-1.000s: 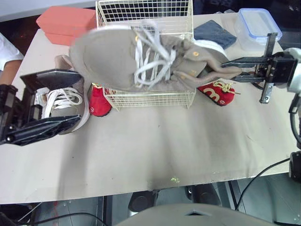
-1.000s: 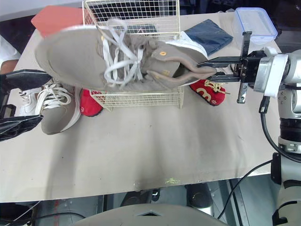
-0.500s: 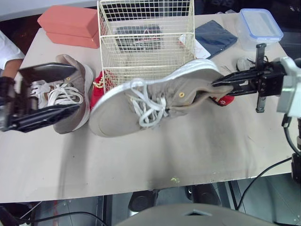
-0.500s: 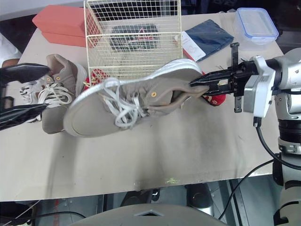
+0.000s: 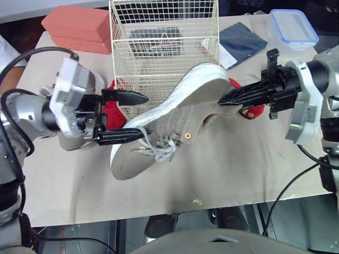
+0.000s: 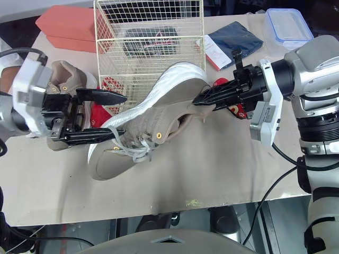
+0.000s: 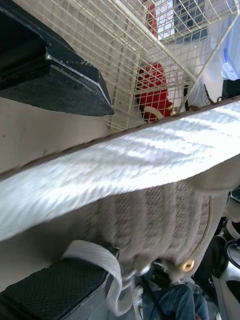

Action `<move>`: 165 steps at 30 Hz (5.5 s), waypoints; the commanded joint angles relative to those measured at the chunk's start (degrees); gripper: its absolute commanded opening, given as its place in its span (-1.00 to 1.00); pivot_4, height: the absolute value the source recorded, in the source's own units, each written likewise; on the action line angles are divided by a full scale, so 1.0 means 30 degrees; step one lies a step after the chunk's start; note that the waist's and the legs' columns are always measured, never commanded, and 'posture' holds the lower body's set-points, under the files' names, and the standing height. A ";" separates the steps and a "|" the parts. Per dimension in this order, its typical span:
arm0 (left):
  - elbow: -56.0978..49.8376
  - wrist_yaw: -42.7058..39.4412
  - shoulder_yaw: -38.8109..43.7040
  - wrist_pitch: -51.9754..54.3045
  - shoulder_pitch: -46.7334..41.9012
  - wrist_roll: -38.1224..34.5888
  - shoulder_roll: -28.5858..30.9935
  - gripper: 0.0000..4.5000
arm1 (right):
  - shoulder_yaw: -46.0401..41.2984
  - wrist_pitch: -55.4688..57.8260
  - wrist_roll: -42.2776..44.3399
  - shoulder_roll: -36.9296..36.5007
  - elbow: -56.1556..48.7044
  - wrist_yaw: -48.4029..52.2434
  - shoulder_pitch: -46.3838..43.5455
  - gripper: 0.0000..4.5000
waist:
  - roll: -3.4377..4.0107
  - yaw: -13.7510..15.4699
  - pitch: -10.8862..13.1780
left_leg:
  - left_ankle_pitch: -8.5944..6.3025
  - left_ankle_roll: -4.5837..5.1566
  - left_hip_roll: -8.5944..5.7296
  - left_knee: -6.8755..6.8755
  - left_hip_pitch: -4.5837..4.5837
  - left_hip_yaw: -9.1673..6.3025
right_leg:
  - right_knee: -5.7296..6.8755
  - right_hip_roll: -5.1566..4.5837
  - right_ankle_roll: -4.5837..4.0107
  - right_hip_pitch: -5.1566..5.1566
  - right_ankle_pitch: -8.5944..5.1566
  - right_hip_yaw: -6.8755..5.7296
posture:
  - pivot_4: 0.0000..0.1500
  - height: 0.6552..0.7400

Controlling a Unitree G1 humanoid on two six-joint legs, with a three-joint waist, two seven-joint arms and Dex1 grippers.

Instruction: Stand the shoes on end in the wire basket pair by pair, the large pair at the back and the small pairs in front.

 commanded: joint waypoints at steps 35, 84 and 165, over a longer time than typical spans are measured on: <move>-0.0144 0.1857 -0.0233 0.1507 -0.0785 -0.0123 -0.1281 -0.41 | -0.1103 -0.3341 -0.0646 -0.0033 0.2834 -0.6901 -0.2416 1.00 | -0.0001 -0.0003 0.0001 | 0.0007 -0.0011 -0.0003 0.0032 -0.0004 -0.0009 | 0.0020 0.0015 0.0000 -0.0005 0.0000 0.0002 | 1.00 1.00; -0.0421 0.5012 -0.0234 -0.1877 -0.1926 0.0424 -0.6875 -0.41 | -0.4764 3.3778 1.9590 0.3002 -0.9418 -2.5544 0.3502 -0.98 | -0.0041 -0.0022 -0.0021 | 0.0006 -0.0005 -0.0047 0.0227 -0.0269 -0.0069 | 0.0103 -0.0031 0.0014 -0.0160 0.0011 -0.0044 | 1.00 1.00; -0.1092 0.9868 0.3336 -0.0959 -0.0935 0.0923 -0.3283 0.97 | -0.0688 3.2964 -0.5781 1.0354 -0.3926 -2.8369 -0.0639 -1.00 | -0.0079 -0.0518 -0.0056 | 0.0022 -0.0032 -0.0085 0.0218 -0.0261 -0.0020 | 0.0314 -0.0058 0.0012 -0.0298 0.0009 0.0006 | 1.00 1.00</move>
